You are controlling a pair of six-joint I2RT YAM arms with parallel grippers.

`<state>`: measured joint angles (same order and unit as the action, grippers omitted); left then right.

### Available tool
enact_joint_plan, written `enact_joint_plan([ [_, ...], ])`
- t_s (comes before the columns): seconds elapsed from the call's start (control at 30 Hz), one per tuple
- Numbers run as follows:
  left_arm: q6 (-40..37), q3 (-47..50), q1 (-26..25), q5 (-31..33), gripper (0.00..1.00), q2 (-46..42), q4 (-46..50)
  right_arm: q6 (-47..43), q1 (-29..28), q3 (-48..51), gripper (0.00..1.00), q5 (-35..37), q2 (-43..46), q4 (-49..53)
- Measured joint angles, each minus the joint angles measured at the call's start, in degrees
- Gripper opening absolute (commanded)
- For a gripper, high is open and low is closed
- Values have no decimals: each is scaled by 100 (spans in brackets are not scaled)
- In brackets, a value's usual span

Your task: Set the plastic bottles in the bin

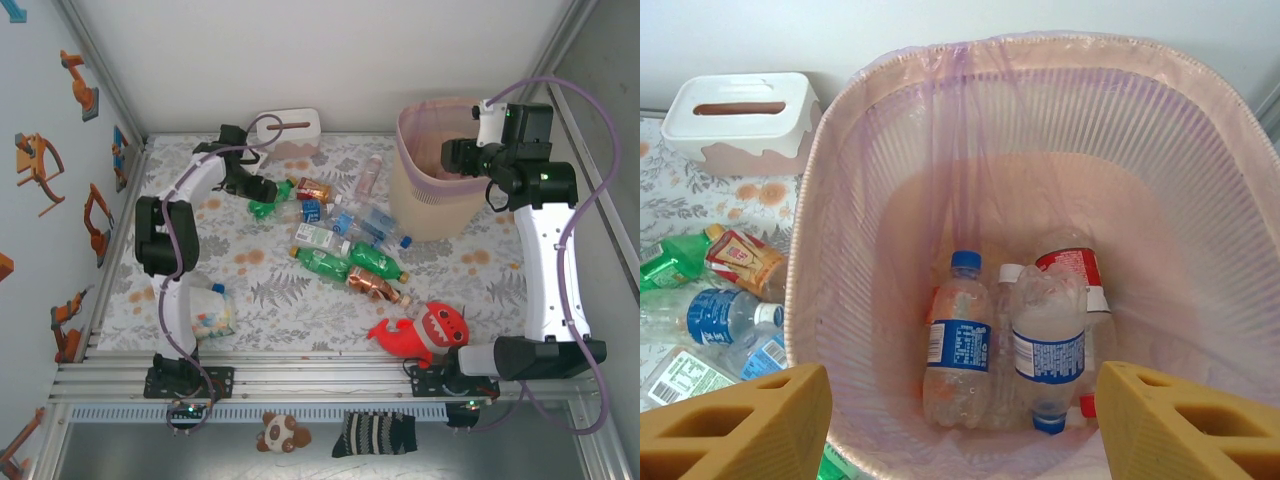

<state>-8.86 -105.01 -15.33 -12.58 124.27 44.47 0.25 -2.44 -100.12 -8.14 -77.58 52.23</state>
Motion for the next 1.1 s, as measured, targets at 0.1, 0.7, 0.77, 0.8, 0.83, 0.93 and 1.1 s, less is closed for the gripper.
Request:
enact_joint_plan([
  [0.1, -11, -144, 39, -85, 79, 146, 66, 0, 0, 0, 69, 0, 0, 0],
  [0.7, 109, -153, 155, -704, 75, 494, 94, 0, 0, 0, 69, -52, -33, -4],
  [0.77, 133, -74, 155, -719, 75, 494, 72, 2, 0, 0, 69, -81, -39, -4],
  [0.8, 153, -26, 155, -728, 75, 494, 66, 2, 0, 0, 69, -94, -42, -7],
  [0.83, 162, 15, 155, -745, 75, 494, 55, 2, 0, 0, 69, -111, -46, -7],
  [0.93, 195, 140, 155, -765, 74, 494, 31, 11, 0, 0, 69, -136, -50, -11],
  [1.1, 227, 337, 157, -761, 72, 490, -57, 44, 0, 2, 69, -151, -50, -20],
])
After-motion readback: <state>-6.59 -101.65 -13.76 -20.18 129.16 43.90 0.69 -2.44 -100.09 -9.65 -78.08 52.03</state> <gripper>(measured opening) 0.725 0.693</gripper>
